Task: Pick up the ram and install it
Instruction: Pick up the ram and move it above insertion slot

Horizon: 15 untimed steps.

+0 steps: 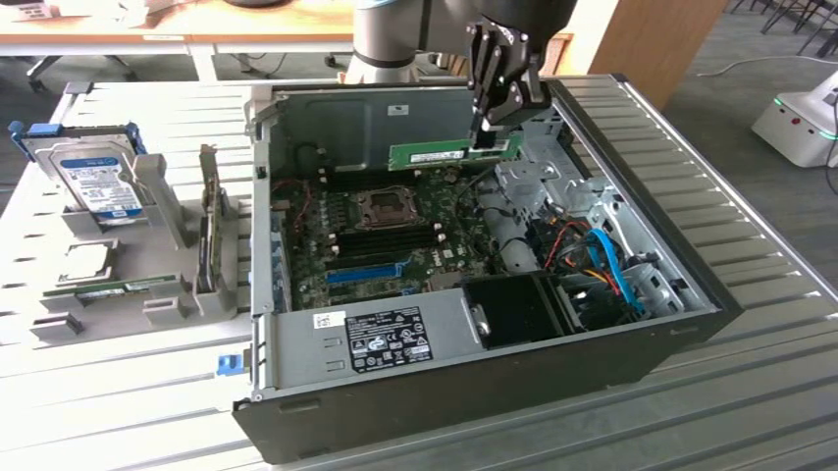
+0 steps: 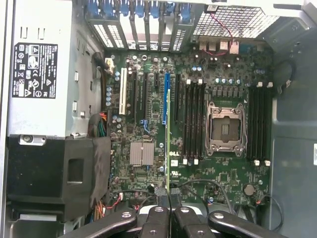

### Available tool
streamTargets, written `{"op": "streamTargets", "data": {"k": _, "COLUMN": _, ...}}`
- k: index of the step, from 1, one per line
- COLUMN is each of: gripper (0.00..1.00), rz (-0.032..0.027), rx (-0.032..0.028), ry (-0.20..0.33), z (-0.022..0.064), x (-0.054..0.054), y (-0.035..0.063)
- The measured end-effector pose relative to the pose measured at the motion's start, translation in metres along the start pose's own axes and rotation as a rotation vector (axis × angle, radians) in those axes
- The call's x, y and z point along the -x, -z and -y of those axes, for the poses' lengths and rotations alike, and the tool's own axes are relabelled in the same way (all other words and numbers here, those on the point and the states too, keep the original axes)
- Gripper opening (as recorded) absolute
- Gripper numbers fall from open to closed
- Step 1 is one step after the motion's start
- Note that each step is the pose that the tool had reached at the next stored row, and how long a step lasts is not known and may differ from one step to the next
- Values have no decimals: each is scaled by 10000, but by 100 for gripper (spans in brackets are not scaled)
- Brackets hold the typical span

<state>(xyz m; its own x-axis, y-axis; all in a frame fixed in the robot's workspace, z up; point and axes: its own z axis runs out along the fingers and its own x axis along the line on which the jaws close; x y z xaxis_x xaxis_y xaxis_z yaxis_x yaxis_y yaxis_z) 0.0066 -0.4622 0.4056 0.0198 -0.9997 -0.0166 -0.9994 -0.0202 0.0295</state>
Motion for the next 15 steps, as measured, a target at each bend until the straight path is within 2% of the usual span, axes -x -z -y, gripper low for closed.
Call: {"op": "streamTargets", "data": {"k": 15, "gripper": 12, "rz": 0, "rx": -4, "ry": -1, "z": -134, "x": 3, "y": -4}}
